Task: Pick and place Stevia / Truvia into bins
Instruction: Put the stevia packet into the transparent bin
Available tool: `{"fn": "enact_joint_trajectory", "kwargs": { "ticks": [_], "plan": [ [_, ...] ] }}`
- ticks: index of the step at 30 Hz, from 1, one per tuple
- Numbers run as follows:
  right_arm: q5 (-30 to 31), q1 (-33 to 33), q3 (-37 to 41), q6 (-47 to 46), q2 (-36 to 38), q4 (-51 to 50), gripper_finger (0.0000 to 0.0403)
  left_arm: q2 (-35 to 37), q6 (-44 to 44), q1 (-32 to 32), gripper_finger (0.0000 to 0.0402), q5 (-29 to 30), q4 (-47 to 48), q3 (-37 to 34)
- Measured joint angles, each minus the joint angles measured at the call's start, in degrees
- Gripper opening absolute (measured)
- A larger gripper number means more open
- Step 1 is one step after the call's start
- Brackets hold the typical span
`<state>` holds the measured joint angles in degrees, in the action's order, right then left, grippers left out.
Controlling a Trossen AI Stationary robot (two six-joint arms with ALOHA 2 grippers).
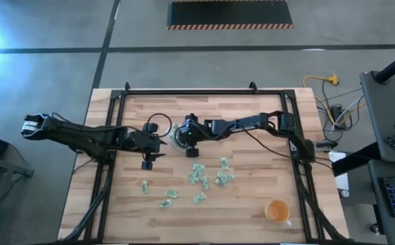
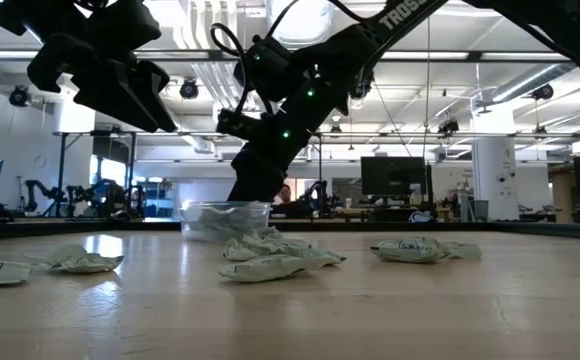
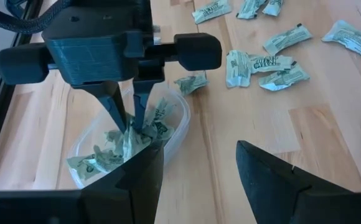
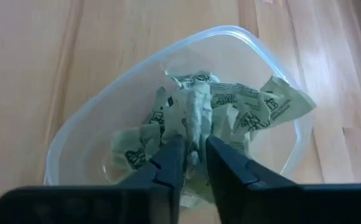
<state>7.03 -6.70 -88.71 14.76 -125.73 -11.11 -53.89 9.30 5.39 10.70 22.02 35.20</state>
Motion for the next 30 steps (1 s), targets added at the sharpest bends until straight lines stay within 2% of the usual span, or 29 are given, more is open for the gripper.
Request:
{"fn": "enact_joint_trajectory", "kwargs": {
  "ticks": [6, 12, 16, 22, 30],
  "plan": [
    [0.0, 0.1, 0.0, -0.2, 0.9, -0.7, 0.0126, 0.0, -0.2, 0.0, 0.0185, 0.0, 0.0, 0.0],
    [0.0, 0.4, 0.0, -1.0, 4.6, -6.5, 0.0159, -0.1, -3.0, 0.0, 0.0185, -0.1, 2.2, -0.1],
    [0.0, 1.8, 0.3, -2.6, 9.0, -11.5, 0.0164, -0.1, -3.8, 0.0, 0.0185, -2.4, 3.0, -0.6],
    [-0.1, 5.6, 2.9, -4.3, 14.5, -17.0, 0.0159, -0.1, -9.1, 0.3, 0.0185, -13.8, 4.1, -2.4],
    [-0.2, 10.4, 9.9, -4.2, 19.9, -17.2, 0.015, -0.1, -19.7, 6.7, 0.0185, -18.4, 6.1, -6.1]
  ]
}}
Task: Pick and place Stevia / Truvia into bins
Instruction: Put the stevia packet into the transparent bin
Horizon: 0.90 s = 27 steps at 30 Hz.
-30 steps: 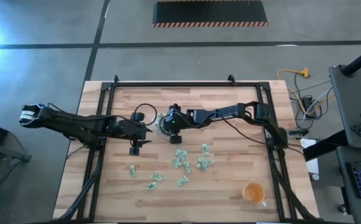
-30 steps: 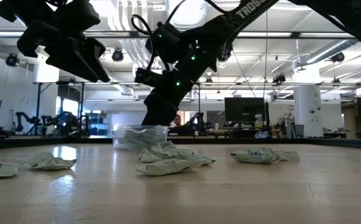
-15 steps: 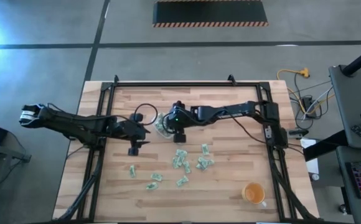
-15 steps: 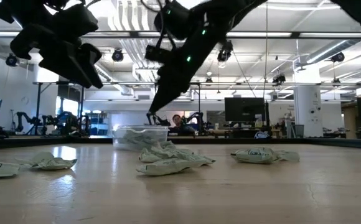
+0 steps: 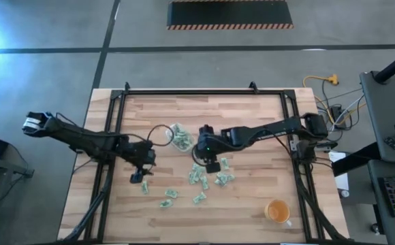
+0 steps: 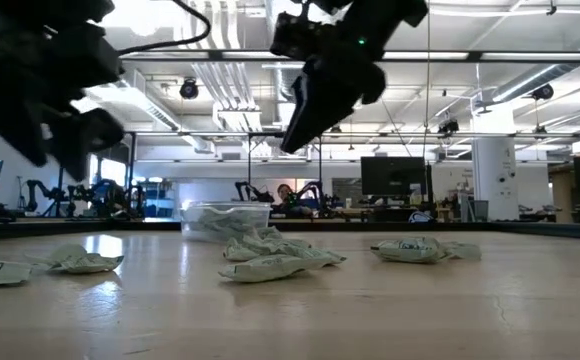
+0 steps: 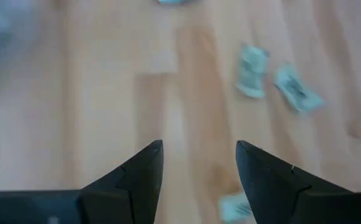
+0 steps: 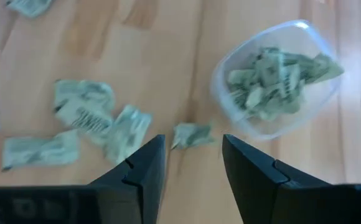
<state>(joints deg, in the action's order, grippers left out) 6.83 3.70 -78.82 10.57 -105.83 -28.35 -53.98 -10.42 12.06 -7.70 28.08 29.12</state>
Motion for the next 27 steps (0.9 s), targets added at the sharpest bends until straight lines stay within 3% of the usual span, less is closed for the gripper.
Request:
{"fn": "enact_joint_trajectory", "kwargs": {
  "ticks": [6, 15, 27],
  "plan": [
    [0.0, 1.7, 4.4, -1.7, 2.4, 0.3, 0.0142, -0.6, -9.0, 9.3, 0.0185, -0.6, -0.1, -1.1],
    [0.2, 1.7, 5.4, -3.3, 2.6, 0.4, 0.0132, -7.4, -15.1, 22.6, 0.0185, 9.1, -1.1, -0.8],
    [0.2, 1.7, 5.5, -3.6, 2.6, 0.7, 0.0126, -21.2, -18.8, 26.7, 0.0185, 12.2, -1.1, 2.8]
  ]
}}
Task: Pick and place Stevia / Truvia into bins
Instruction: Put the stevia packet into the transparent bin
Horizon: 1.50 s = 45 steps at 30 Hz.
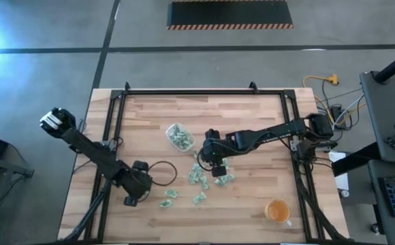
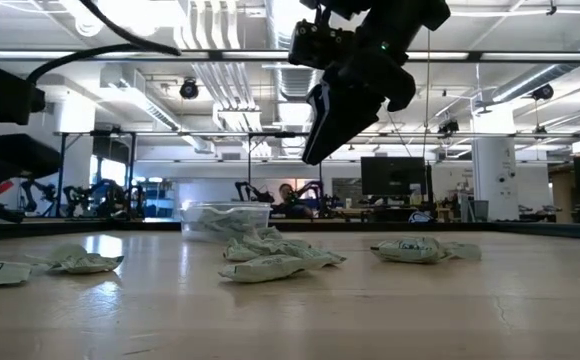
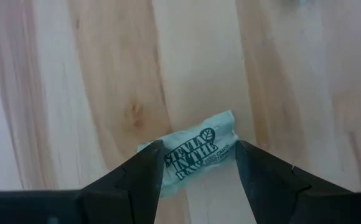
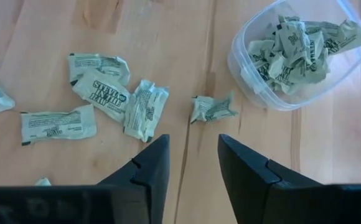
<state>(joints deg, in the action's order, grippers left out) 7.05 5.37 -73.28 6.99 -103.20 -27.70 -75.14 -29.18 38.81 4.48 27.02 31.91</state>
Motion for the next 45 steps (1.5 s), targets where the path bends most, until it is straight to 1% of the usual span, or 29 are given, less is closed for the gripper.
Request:
{"fn": "enact_joint_trajectory", "kwargs": {
  "ticks": [6, 10, 18, 21, 24, 26, 31, 36, 45],
  "plan": [
    [0.0, 0.0, 0.1, -0.6, 0.0, 0.1, 0.0123, -3.5, 3.0, 0.0, 0.0185, 0.5, 0.0, 2.9],
    [0.0, 0.0, 0.1, -0.6, 0.0, 0.1, 0.0122, -4.5, 3.8, 0.0, 0.0185, 2.2, 0.2, 3.4],
    [0.0, 0.0, 0.1, -0.6, 0.0, 0.1, 0.012, -4.6, 8.4, -0.1, 0.0185, 12.3, 0.9, 3.3],
    [0.0, 0.0, 0.1, -0.6, 0.0, 0.2, 0.012, -4.7, 8.9, -0.1, 0.0185, 15.7, 0.9, 3.2],
    [0.0, 0.0, 0.1, -0.6, 0.0, 0.3, 0.0117, -4.7, 9.0, -0.2, 0.0185, 18.6, 0.9, 3.2],
    [0.0, 0.0, 0.2, -0.6, 0.0, 0.5, 0.0115, -4.7, 9.3, -0.2, 0.0185, 19.5, 0.8, 3.2],
    [0.0, 0.0, 0.2, -0.6, 0.0, 0.6, 0.011, -4.7, 9.8, -0.2, 0.0185, 19.8, 0.5, 3.1],
    [0.0, 0.0, 0.3, -0.6, 0.0, 1.2, 0.011, -4.7, 4.1, -0.2, 0.0185, 19.7, 0.7, 2.6],
    [0.0, 0.0, 1.1, -0.6, -0.1, 2.7, 0.0101, -4.4, -2.1, -1.2, 0.0185, 17.1, 0.7, 1.4]
  ]
}}
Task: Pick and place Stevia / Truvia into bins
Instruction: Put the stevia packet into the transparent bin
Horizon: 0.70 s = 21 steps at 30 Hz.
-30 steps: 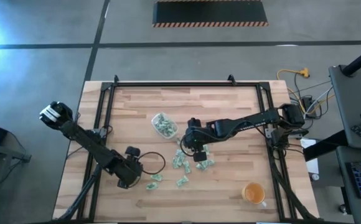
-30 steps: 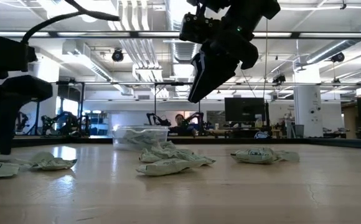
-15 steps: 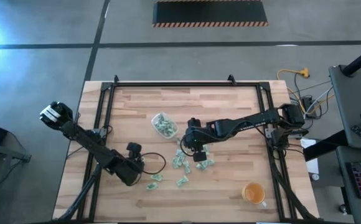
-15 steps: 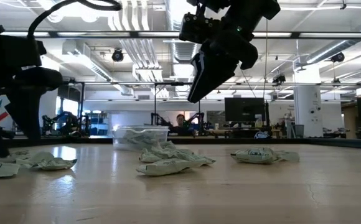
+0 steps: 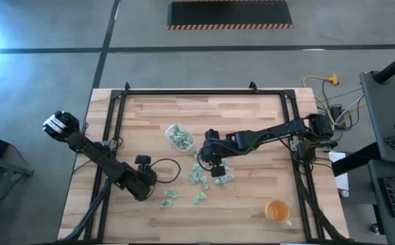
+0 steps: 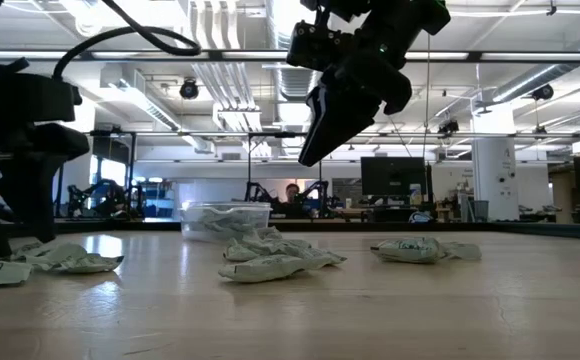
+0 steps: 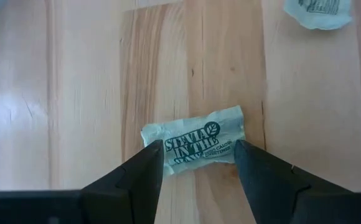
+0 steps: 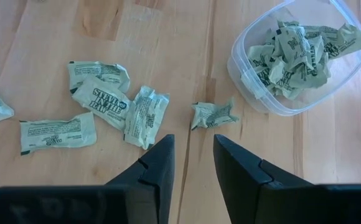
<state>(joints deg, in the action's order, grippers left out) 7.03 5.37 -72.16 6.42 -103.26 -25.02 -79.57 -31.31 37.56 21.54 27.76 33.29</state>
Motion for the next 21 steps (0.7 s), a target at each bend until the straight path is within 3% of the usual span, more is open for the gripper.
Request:
{"fn": "enact_joint_trajectory", "kwargs": {
  "ticks": [17, 21],
  "plan": [
    [0.0, 0.0, 0.2, 0.1, 0.0, 0.4, 0.0084, 0.0, 0.4, -1.0, 0.0185, -2.7, 0.3, 0.1],
    [0.0, 0.0, 0.2, 0.0, 0.0, 0.4, 0.0081, -0.1, 1.6, -1.0, 0.0169, -3.1, 0.3, 0.3]
  ]
}}
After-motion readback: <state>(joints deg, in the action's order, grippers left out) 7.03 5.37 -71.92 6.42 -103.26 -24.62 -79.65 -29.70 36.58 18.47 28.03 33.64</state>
